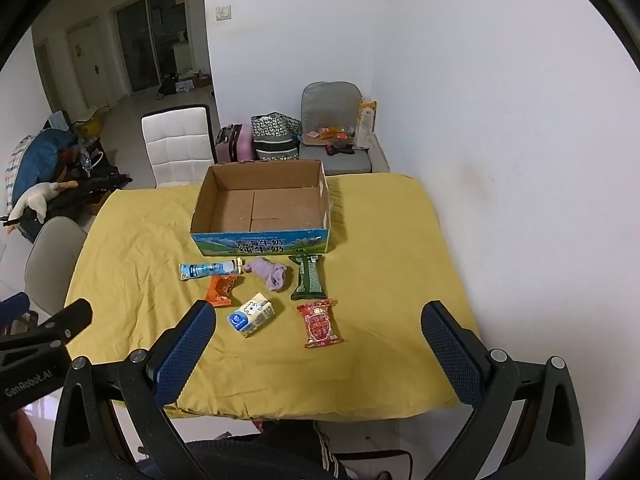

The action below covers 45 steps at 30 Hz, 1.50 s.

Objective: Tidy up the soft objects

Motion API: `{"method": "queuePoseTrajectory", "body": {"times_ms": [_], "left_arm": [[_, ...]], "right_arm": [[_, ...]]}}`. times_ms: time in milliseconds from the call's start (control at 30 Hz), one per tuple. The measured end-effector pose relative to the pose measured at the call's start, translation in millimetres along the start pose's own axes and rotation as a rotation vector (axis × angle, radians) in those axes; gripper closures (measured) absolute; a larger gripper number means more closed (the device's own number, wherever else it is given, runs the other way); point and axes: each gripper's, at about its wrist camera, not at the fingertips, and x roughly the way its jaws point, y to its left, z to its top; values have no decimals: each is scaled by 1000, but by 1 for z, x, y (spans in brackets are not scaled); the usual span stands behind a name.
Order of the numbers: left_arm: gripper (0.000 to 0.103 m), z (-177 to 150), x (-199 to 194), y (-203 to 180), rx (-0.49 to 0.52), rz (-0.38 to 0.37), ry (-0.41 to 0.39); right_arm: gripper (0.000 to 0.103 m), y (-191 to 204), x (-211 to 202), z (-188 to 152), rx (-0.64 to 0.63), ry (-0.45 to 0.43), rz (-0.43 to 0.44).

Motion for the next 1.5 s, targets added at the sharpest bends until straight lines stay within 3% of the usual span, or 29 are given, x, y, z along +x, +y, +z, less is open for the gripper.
{"method": "queuePoseTrajectory", "body": {"times_ms": [1500], "left_arm": [[0, -5, -14, -2, -18, -4, -72]], "right_arm": [[0, -2, -14, -9, 4, -89, -26]]}}
